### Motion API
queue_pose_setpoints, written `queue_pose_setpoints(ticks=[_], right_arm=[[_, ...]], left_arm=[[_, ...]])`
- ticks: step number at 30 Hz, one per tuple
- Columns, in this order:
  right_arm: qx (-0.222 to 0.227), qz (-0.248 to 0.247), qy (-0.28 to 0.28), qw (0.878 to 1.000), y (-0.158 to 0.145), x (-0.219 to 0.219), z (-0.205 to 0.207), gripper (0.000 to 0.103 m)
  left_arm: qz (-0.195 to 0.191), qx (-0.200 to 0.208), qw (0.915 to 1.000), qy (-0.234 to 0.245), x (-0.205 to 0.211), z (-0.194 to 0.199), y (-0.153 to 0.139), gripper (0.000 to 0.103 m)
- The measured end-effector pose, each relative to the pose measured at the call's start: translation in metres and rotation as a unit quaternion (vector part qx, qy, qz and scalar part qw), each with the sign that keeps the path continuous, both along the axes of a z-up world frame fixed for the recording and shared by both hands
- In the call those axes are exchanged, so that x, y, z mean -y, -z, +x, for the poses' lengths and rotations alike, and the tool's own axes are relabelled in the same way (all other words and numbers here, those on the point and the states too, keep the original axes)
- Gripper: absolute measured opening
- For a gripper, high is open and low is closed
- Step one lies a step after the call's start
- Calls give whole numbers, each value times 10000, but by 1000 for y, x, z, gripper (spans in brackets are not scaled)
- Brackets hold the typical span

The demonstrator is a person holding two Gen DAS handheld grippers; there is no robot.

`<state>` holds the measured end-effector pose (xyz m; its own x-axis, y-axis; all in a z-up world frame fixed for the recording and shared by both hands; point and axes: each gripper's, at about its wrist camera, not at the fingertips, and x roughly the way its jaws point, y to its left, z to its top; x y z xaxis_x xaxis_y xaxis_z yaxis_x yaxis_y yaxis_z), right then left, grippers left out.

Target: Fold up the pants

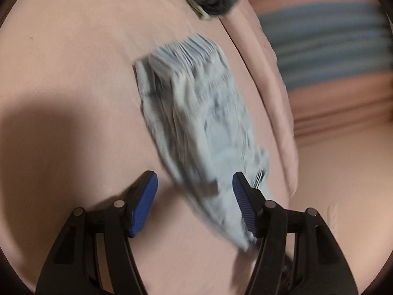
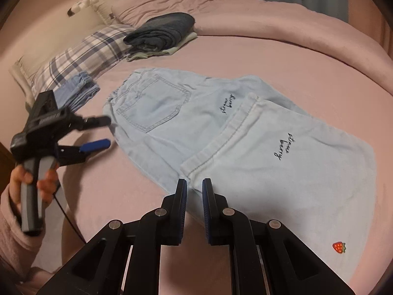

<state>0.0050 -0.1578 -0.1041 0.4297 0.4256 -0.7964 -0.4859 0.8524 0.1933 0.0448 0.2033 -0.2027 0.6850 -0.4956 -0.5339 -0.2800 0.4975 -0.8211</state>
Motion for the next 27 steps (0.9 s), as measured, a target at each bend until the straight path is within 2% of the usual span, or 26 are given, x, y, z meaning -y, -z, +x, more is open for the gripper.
queue_pose_setpoints(ticks=[3, 6, 8, 12, 13, 14, 15, 16, 18, 20, 23, 27], right_arm=[[22, 52, 127, 9999, -4, 1, 1, 12], [89, 121, 231, 9996, -9, 1, 5, 12], [86, 152, 284, 9994, -10, 3, 8, 12], [30, 192, 472, 9987, -9, 4, 22, 12], [11, 186, 517, 9985, -8, 3, 26, 11], [-37, 175, 583, 9981, -7, 2, 32, 12], [-80, 184, 639, 9978, -5, 2, 37, 12], [-110, 192, 674, 9975, -3, 1, 41, 12], [-174, 150, 776, 9967, 3, -2, 54, 12], [-266, 42, 848, 9960, 14, -6, 67, 11], [-562, 29, 932, 9941, 34, -8, 82, 12], [-699, 243, 975, 9925, 27, 2, 77, 12]], left_arm=[[-207, -10, 9995, -240, -10, 14, -1, 63], [-242, 20, 9993, -290, -12, 27, -5, 65], [-322, 45, 9989, -334, -10, 35, -8, 70], [-472, 32, 9977, -487, -10, 46, -6, 66], [-432, 31, 9977, -518, -10, 44, -7, 56], [-340, -11, 9981, -514, -9, 43, -7, 39], [-233, -98, 9984, -507, -9, 41, -5, 30], [-185, -184, 9983, -524, -10, 39, -2, 26], [-324, -146, 9976, -591, -13, 33, 2, 24], [-71, -116, 9984, -542, -10, 32, -6, 21], [715, 110, 9969, -315, 4, 35, -29, 19], [1239, 421, 9914, -85, 15, 38, -55, 19]])
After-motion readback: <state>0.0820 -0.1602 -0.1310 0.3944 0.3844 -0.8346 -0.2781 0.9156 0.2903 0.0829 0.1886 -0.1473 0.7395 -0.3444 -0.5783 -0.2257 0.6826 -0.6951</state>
